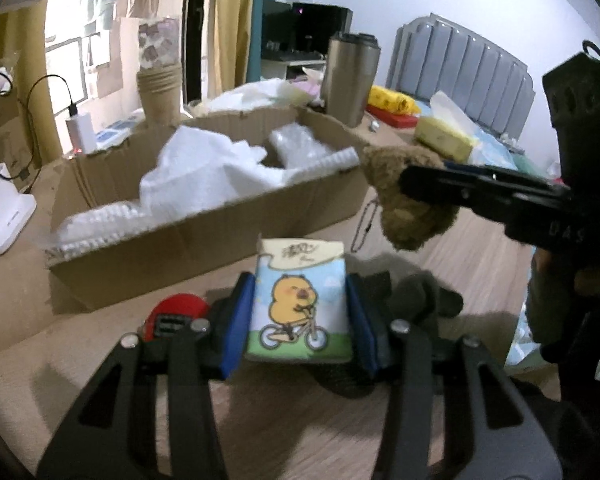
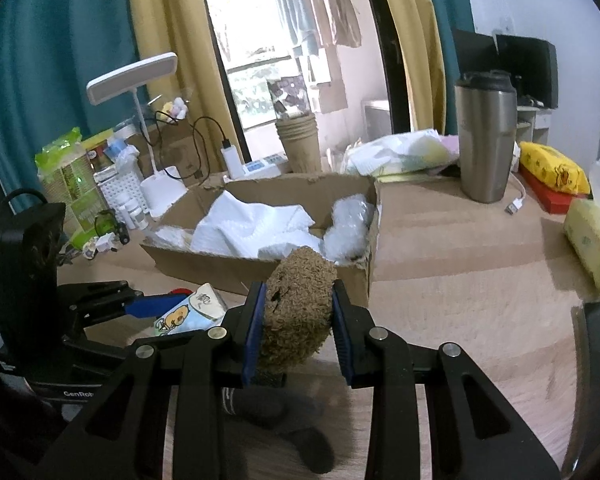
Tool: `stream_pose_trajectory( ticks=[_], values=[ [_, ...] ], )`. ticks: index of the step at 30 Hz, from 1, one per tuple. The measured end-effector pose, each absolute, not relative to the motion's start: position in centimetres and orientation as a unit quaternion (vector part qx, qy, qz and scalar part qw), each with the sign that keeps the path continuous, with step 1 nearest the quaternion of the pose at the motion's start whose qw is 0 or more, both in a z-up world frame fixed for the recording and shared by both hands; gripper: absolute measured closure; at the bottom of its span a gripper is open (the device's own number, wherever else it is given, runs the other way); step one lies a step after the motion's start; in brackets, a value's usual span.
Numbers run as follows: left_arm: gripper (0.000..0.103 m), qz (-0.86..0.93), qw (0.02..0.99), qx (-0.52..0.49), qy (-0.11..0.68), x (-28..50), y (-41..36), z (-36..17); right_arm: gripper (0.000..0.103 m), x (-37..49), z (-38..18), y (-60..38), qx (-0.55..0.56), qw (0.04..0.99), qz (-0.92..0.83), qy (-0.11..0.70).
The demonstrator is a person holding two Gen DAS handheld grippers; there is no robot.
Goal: Organize soft objects
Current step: 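Carry the tissue pack with the left tool while the right tool carries the teddy bear to the box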
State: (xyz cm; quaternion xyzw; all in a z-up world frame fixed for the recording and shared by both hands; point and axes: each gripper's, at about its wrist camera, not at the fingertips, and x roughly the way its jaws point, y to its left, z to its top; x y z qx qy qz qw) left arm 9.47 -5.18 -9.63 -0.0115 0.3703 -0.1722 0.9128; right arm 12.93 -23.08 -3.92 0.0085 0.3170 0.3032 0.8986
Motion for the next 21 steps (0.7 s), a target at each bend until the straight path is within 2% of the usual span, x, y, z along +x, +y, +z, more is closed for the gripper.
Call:
stream_pose_trajectory(
  ticks=[11,21],
  values=[
    [0.056,-0.162,0.942,-0.031,0.294,7.9,-3.1,-6.6,0.069,12.5,-2.4,-22.6,0.001,0.902,0.315,0.294],
    [0.055,-0.142,0.954,-0.044,0.261,7.1,-1.1,-5.1,0.069,12.3,-1.4,-22.1,-0.006,0.907,0.312,0.284]
  ],
)
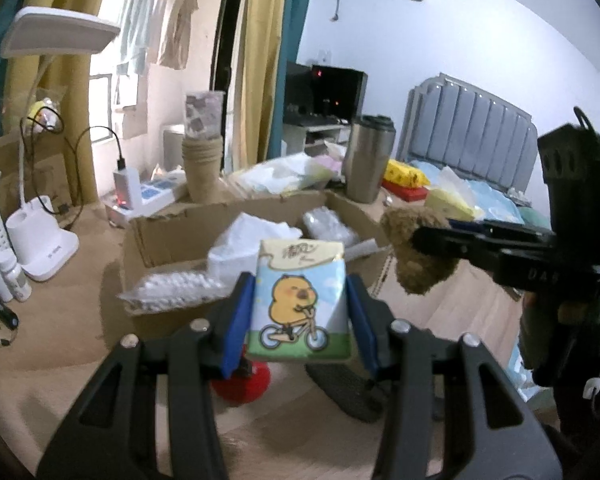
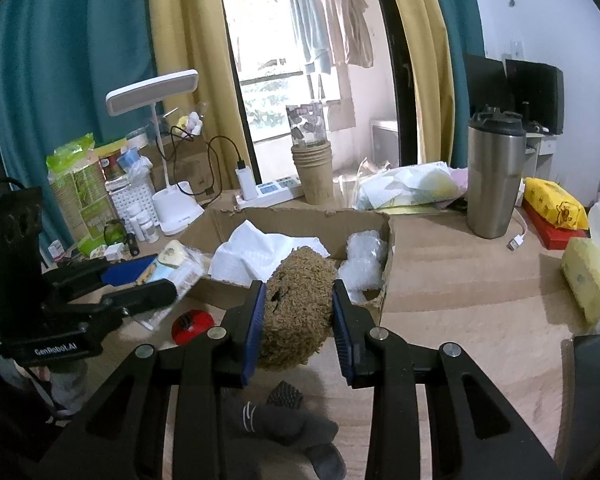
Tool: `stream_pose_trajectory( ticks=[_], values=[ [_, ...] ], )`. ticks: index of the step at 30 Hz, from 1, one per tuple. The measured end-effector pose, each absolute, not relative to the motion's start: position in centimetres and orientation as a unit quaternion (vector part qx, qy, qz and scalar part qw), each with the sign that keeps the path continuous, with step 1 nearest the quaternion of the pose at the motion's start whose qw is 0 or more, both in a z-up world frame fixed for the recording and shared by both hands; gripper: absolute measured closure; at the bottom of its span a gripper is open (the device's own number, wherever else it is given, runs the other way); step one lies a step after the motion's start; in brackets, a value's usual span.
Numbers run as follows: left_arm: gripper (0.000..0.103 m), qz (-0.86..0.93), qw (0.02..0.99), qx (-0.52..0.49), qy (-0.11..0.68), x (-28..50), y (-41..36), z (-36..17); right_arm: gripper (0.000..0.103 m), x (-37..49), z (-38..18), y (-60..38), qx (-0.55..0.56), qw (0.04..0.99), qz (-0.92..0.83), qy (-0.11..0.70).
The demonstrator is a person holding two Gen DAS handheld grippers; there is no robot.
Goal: Organize soft objects
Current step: 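Carry the tissue pack with the left tool while the right tool carries the teddy bear to the box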
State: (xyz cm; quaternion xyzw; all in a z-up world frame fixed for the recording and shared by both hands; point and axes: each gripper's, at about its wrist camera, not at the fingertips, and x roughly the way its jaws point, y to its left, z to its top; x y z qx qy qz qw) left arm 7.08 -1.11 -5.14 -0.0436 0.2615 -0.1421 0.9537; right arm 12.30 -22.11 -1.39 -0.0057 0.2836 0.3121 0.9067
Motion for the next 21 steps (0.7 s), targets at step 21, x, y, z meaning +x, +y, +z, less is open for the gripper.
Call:
stream_pose_trajectory(
  ticks=[21],
  values=[
    [0.055,-0.068,0.973,-0.02,0.219,7.5,2.5,-3.4,0.069,13.0,1.0,-21.8,-0.016,0.918,0.307,0.252]
  ],
)
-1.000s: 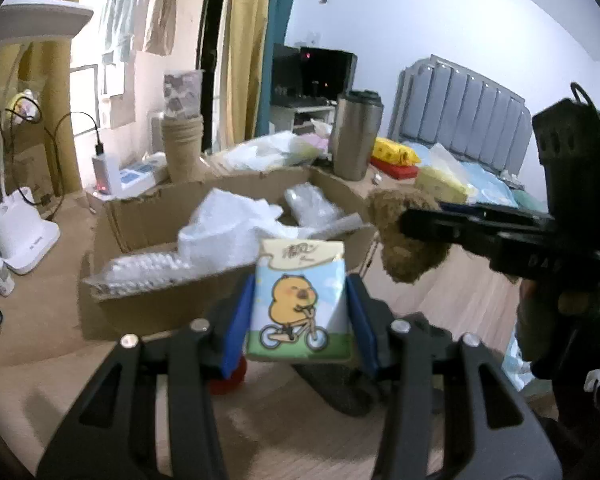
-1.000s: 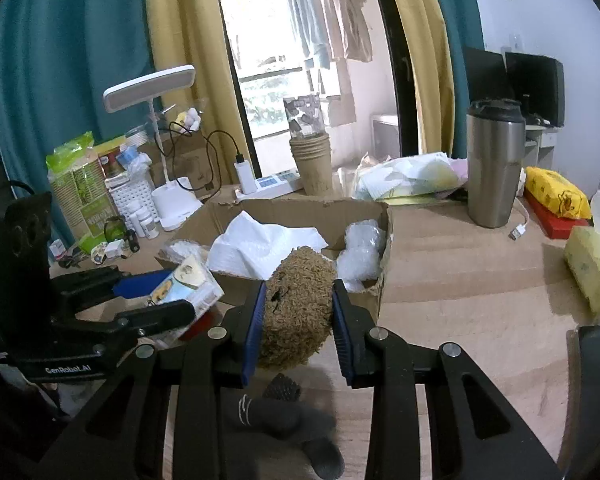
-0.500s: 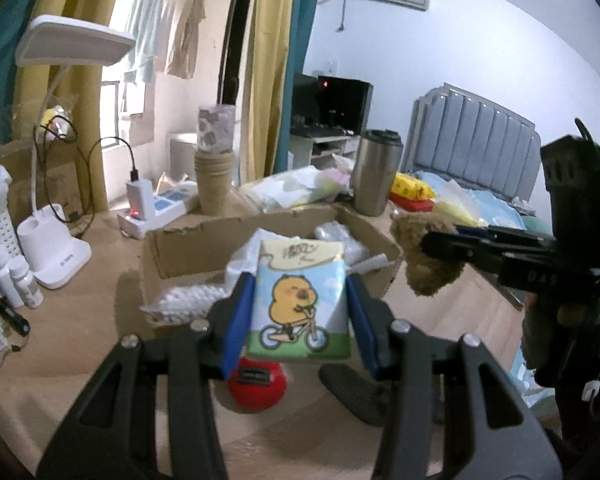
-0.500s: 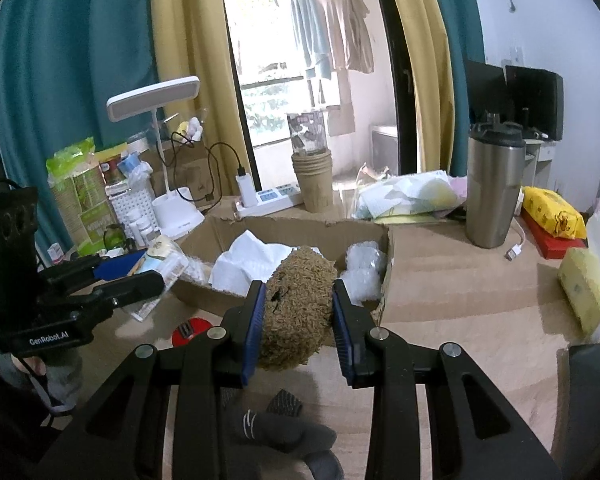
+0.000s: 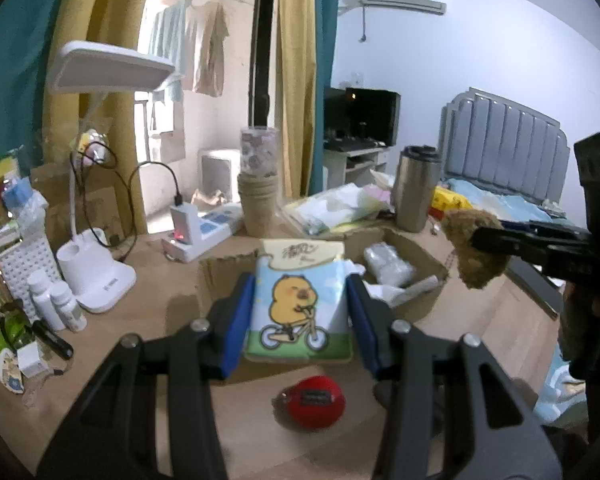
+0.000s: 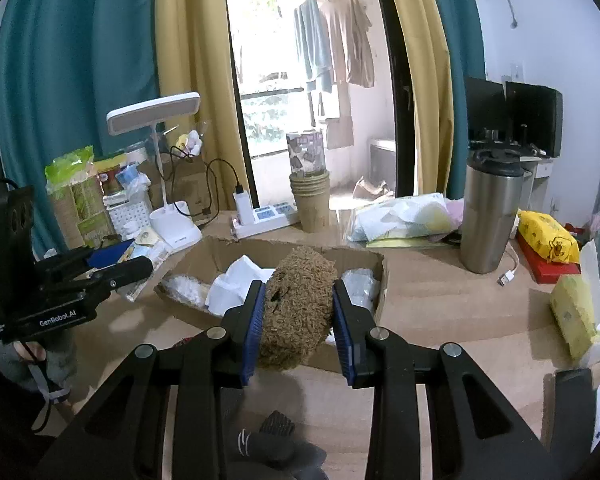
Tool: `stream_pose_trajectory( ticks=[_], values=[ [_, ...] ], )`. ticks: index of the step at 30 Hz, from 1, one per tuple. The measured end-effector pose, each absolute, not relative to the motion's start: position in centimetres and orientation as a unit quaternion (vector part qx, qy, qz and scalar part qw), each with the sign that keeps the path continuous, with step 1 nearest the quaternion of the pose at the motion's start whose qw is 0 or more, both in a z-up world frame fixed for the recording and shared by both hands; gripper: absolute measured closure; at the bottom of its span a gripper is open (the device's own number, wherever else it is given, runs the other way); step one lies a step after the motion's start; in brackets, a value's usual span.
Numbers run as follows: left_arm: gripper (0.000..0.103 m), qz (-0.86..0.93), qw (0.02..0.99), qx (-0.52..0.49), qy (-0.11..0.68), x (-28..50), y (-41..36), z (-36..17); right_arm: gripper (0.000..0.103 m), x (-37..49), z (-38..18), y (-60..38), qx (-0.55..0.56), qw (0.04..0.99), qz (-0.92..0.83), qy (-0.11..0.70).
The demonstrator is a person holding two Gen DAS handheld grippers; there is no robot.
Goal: Organize soft objects
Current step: 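Carry the tissue pack with the left tool while the right tool carries the teddy bear to the box, then open the left tool to drop the tissue pack in the box while the right tool lowers the bear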
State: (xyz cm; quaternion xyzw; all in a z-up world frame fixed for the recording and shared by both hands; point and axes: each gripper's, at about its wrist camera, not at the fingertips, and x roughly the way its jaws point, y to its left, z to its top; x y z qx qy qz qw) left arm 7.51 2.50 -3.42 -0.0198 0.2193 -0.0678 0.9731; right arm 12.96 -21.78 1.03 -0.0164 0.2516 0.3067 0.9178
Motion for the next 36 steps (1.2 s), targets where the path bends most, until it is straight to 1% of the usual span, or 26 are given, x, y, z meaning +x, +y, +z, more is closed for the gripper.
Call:
stream_pose_trajectory(
  ticks=[20,36],
  values=[
    [0.055,-0.039,0.976,-0.021,0.214,10.1,4.9,-3.1,0.069,15.9,1.3,-20.4,-0.018,0.917,0.321,0.236],
    [0.055,-0.036,0.973,-0.023,0.229,13.3,5.0,-4.2,0.068,19.6,-0.7,-19.2,-0.018,0.907,0.33,0.259]
  ],
)
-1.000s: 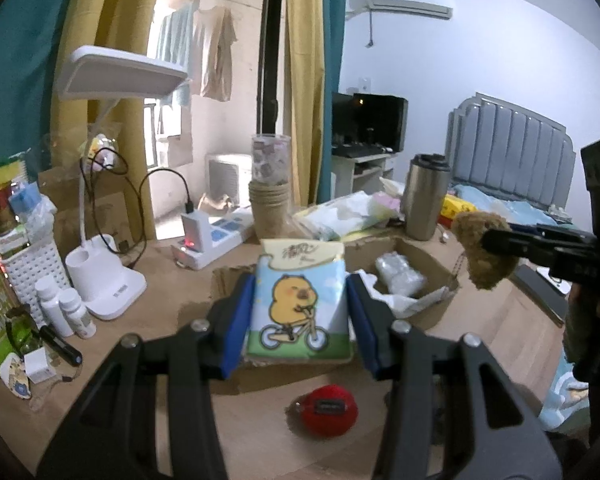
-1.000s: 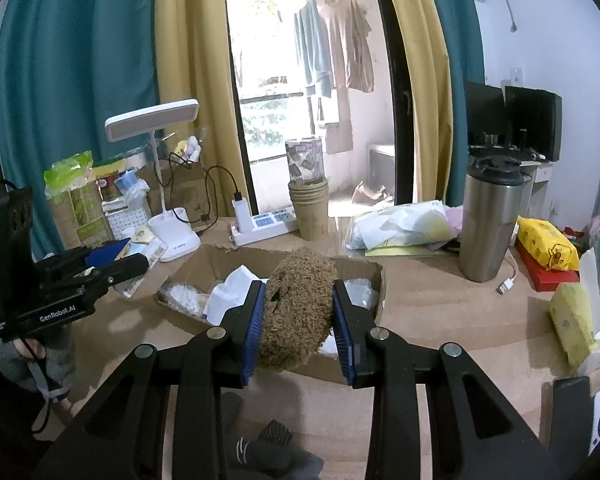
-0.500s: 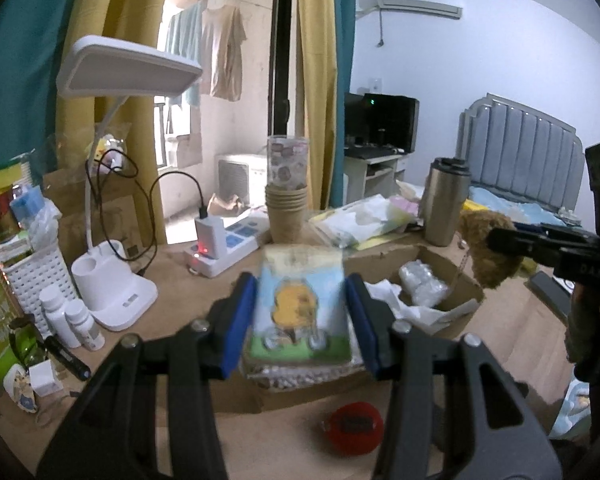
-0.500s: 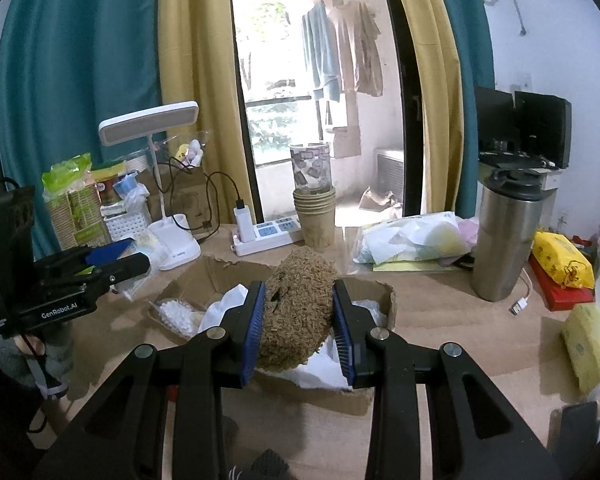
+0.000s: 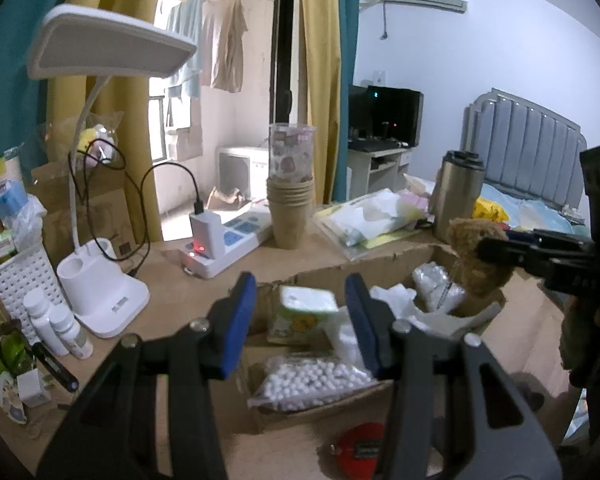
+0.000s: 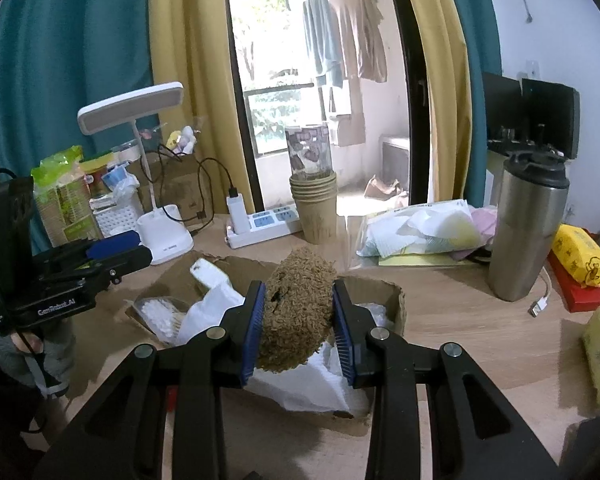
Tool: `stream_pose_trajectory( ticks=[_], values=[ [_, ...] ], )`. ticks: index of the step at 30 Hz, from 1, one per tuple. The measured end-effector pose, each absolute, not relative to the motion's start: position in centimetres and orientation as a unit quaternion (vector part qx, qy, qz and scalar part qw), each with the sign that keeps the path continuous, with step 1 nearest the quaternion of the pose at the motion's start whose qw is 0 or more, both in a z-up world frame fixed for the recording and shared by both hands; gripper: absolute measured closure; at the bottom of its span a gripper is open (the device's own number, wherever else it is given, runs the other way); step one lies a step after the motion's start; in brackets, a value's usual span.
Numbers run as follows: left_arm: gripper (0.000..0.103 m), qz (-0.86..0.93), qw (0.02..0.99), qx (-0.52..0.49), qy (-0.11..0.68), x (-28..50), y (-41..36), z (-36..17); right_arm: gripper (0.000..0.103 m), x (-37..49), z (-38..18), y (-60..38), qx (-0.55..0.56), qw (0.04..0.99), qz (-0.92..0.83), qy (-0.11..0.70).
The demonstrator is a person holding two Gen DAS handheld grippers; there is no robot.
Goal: Organize soft objects
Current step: 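Open the left tool to drop the tissue pack in the box while the right tool lowers the bear, then lower the teddy bear into the box and open the right tool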
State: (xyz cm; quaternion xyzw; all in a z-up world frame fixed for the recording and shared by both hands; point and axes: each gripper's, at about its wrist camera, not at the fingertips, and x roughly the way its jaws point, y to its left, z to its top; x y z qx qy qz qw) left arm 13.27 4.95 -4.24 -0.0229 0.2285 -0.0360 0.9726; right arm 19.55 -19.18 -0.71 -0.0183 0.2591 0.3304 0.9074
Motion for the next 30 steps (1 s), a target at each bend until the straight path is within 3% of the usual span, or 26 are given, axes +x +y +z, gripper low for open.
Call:
stream_pose_trajectory(
  ticks=[18,30],
  values=[
    [0.054,-0.037,0.969,-0.042,0.239,12.6,5.8,-5.3,0.068,22.7,-3.9,-16.6,-0.013,0.895,0.311,0.32],
    [0.054,-0.042,0.968,-0.051,0.242,11.7,5.8,-5.2,0.046,22.0,-4.0,-16.3,-0.036,0.908,0.274,0.313]
  ],
)
